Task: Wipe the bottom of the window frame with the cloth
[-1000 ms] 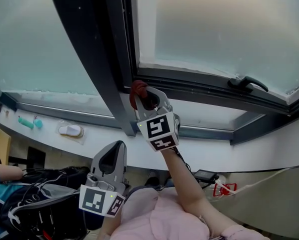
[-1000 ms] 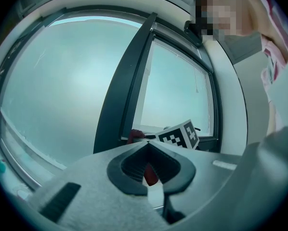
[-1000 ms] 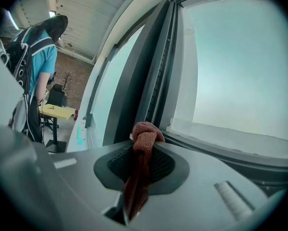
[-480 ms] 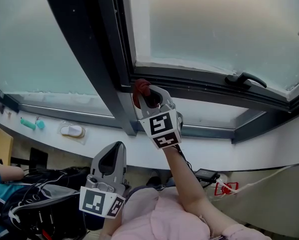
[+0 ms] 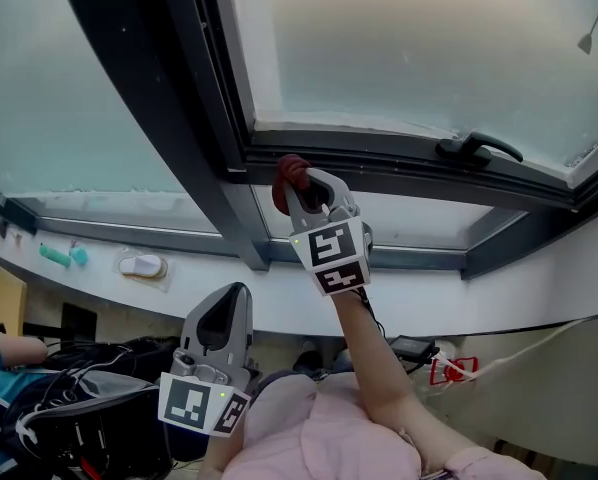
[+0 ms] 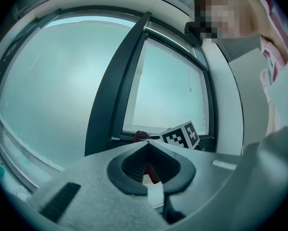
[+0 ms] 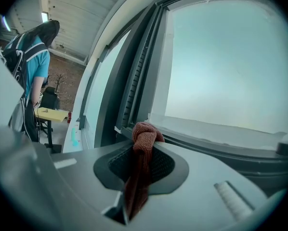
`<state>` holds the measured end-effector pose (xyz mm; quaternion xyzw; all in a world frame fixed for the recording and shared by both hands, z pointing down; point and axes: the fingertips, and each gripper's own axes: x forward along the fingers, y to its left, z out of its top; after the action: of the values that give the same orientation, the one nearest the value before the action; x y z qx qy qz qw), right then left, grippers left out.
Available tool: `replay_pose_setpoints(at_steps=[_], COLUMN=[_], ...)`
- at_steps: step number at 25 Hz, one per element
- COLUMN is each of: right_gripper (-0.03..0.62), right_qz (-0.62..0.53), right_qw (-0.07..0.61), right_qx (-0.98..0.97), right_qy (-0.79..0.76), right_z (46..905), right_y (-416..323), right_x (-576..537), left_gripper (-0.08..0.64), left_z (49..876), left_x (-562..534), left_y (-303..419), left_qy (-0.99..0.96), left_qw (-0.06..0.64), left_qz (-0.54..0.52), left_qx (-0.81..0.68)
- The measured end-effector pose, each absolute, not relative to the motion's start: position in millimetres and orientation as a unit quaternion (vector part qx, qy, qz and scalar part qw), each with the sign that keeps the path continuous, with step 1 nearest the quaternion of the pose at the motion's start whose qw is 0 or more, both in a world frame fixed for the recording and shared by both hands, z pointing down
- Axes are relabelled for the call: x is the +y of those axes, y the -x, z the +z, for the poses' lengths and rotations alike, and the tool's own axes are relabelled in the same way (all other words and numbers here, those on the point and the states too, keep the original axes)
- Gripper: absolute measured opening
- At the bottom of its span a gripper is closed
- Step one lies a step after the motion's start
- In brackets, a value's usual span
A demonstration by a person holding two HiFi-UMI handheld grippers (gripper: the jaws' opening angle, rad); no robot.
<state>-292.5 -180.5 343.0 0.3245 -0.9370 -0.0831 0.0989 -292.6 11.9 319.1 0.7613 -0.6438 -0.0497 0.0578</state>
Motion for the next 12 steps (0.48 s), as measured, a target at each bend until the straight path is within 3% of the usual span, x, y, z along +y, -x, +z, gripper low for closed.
replay_pose_setpoints(at_steps=[12], right_gripper=[0.057], right_qz=[-0.078], right_qw=[0.089], right_qx=[-0.929], right_qy=[-0.351], right_z=[339.7], right_y=[250.7], right_x=[-187.2], left_gripper=[0.000], left_z=[321.3], left_x=[6.2], left_y=[264.5], left_qy=[-0.779], left_qw=[0.055], left_qz=[-0.049], left_qx=[-0.623])
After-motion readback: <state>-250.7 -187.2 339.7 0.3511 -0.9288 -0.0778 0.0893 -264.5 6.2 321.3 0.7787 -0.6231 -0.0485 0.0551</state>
